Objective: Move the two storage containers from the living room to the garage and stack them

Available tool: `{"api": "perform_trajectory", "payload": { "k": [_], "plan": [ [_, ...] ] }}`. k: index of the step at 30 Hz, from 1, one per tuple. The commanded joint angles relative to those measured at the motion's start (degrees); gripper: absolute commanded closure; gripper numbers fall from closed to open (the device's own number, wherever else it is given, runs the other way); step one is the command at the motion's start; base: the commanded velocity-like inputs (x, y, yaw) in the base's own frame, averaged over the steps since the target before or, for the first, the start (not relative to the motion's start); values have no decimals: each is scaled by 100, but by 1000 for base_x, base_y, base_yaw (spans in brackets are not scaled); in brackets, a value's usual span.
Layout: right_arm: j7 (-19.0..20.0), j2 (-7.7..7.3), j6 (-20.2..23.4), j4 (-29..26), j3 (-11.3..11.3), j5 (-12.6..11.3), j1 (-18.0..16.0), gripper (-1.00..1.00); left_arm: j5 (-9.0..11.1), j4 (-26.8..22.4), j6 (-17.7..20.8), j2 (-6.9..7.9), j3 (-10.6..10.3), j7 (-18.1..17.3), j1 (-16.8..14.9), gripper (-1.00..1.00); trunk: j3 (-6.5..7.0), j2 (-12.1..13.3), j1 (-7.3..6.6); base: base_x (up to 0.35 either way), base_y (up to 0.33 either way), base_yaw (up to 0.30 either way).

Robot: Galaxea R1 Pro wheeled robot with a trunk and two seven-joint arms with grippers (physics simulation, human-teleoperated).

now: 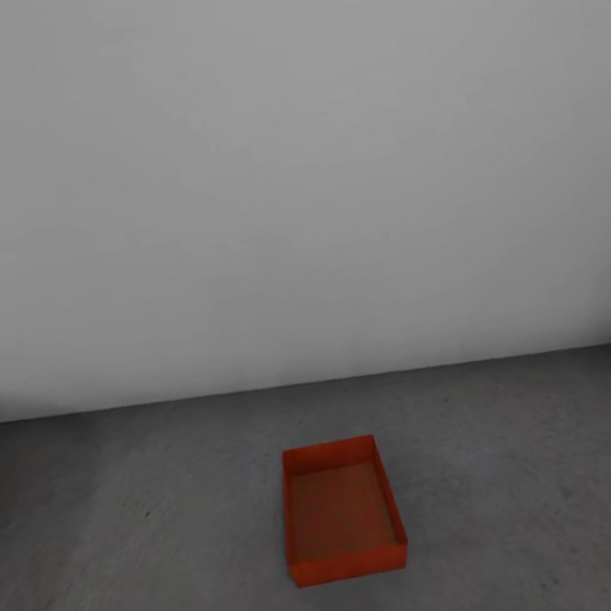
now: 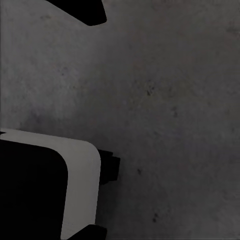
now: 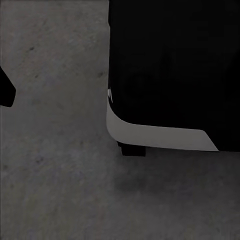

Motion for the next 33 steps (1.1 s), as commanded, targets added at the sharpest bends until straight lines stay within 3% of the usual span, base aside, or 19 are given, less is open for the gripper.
{"api": "perform_trajectory", "payload": {
  "k": [1,33],
  "plan": [
    [-22,2,-29,17,46,-19,-7,-100,17,2,-11,0,30,5,-3,-100,5,-3,0,0,0,0],
    [-20,-19,-21,13,45,-32,-7,-100,17,2,-11,0,30,6,-3,-100,302,-3,0,0,0,0]
  ]
}}
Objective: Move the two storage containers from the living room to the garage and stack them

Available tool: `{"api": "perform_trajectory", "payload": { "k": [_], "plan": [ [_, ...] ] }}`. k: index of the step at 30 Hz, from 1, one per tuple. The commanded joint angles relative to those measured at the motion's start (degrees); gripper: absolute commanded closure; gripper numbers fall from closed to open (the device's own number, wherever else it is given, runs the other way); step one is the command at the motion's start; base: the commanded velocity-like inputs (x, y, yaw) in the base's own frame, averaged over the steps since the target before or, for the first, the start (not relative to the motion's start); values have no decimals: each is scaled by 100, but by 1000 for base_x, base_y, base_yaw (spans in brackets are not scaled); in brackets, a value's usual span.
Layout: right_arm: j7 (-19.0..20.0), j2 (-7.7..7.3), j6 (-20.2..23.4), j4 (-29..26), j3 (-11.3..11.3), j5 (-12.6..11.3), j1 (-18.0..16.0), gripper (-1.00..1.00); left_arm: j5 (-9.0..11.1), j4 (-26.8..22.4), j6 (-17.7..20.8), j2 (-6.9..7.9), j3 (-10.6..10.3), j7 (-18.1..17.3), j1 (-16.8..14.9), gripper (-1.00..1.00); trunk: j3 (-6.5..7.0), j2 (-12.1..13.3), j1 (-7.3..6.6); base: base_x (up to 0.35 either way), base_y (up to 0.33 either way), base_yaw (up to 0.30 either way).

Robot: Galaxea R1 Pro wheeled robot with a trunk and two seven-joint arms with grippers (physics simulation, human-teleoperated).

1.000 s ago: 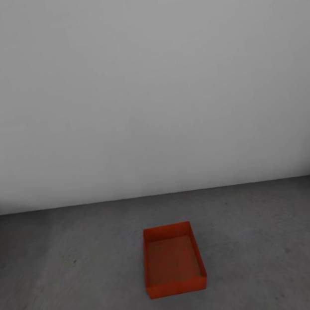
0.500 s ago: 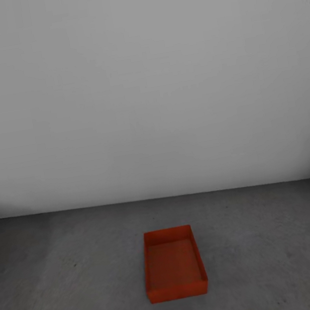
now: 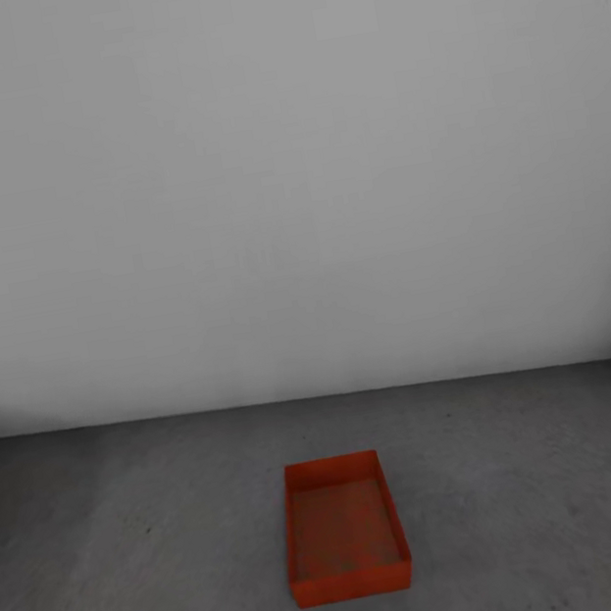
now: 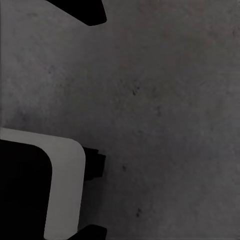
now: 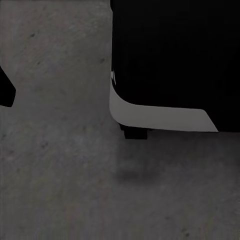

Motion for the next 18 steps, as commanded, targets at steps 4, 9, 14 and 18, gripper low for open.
{"api": "perform_trajectory", "payload": {
  "k": [4,9,14,18],
  "plan": [
    [-22,2,-29,18,46,-23,-7,-100,17,2,-11,0,30,4,-3,-100,32,-3,0,0,0,0],
    [-22,3,-24,18,46,-23,-7,-100,17,2,-11,0,30,5,-3,-100,79,-3,0,0,0,0],
    [-22,5,-28,18,46,-27,-7,-100,17,2,-11,0,30,6,-3,-100,125,-3,0,0,0,0],
    [-22,3,-28,18,48,-17,-7,-100,17,2,-10,0,30,6,-3,-100,162,-3,0,0,0,0]
  ]
}}
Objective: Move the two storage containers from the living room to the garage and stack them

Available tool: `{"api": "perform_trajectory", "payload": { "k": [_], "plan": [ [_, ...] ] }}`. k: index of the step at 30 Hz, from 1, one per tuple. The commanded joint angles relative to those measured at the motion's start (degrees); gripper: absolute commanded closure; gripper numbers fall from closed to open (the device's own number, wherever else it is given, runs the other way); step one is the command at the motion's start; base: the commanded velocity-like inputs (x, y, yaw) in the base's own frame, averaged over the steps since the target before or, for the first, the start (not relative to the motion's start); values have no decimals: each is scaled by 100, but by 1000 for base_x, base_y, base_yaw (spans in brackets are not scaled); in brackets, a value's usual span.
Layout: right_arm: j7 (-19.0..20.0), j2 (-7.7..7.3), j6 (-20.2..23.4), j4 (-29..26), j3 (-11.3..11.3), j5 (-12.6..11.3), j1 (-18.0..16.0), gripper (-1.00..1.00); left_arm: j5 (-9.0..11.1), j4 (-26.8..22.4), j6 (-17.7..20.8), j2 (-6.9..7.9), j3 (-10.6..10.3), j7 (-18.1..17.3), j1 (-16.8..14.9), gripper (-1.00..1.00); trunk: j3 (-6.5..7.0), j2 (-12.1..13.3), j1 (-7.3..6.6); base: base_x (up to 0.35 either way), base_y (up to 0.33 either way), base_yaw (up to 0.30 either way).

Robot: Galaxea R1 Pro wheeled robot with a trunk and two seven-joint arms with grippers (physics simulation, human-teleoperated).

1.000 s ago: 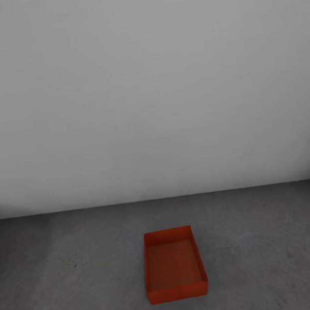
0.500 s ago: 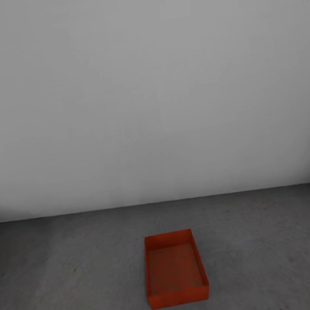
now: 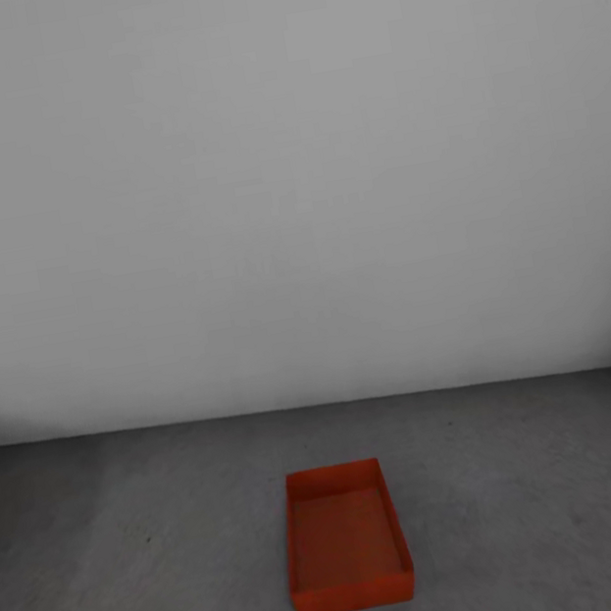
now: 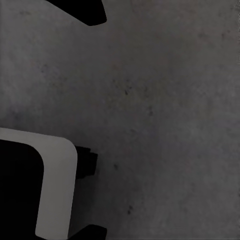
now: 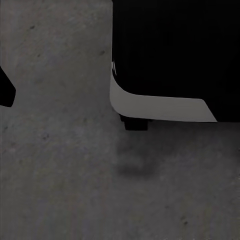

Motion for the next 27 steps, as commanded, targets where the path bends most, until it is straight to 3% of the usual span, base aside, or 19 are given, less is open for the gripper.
{"api": "perform_trajectory", "payload": {
  "k": [1,27],
  "plan": [
    [-22,5,-28,21,46,-18,-8,-100,17,2,-11,0,30,3,-3,-100,4,-3,0,0,0,0],
    [21,-3,-29,21,44,-27,-8,-100,17,2,-11,0,30,5,-3,-100,245,-3,0,0,0,0]
  ]
}}
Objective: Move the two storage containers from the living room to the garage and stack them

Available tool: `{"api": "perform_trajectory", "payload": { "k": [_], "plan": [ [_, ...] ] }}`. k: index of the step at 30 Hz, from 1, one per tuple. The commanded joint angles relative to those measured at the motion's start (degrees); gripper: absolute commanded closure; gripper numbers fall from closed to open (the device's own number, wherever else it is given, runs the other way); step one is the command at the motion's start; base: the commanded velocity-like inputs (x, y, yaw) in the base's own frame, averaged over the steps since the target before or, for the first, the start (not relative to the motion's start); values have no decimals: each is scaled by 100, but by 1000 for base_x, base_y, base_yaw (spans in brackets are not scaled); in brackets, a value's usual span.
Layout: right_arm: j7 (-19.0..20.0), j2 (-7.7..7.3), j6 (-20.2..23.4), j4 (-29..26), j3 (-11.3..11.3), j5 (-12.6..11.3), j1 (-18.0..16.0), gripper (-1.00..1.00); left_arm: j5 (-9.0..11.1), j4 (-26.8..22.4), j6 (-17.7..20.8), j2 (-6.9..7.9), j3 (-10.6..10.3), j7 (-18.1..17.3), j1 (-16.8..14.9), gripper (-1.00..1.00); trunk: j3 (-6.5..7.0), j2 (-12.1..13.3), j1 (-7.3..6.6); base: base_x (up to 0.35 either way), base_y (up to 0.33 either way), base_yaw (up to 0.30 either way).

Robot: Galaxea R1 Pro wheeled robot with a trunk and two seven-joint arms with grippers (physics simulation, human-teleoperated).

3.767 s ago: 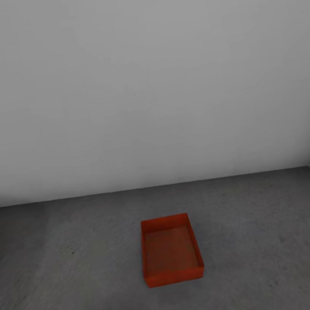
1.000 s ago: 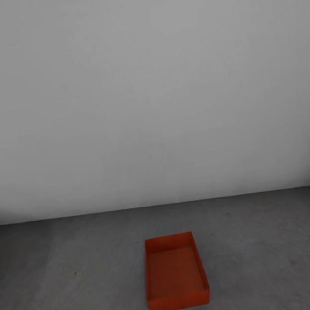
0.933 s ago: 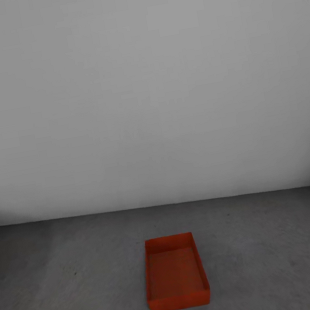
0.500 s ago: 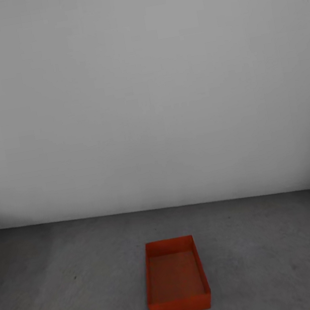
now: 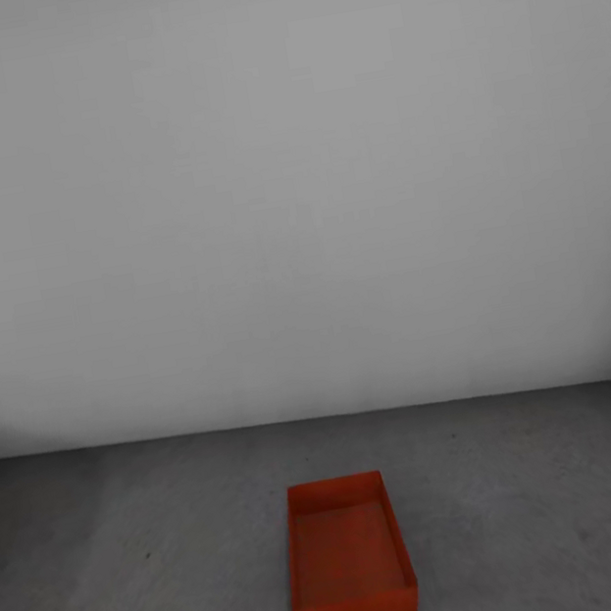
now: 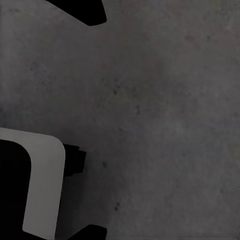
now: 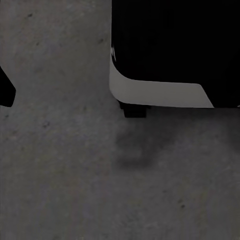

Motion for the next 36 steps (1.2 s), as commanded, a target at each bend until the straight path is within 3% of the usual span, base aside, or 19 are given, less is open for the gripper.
{"api": "perform_trajectory", "payload": {
  "k": [1,36],
  "plan": [
    [-22,4,-29,17,46,-21,-8,-100,17,2,-11,0,30,5,-3,-100,4,-3,0,0,0,0],
    [-22,7,-20,17,46,-21,-8,-100,17,2,-11,0,30,5,-3,-100,328,-3,0,0,0,0]
  ]
}}
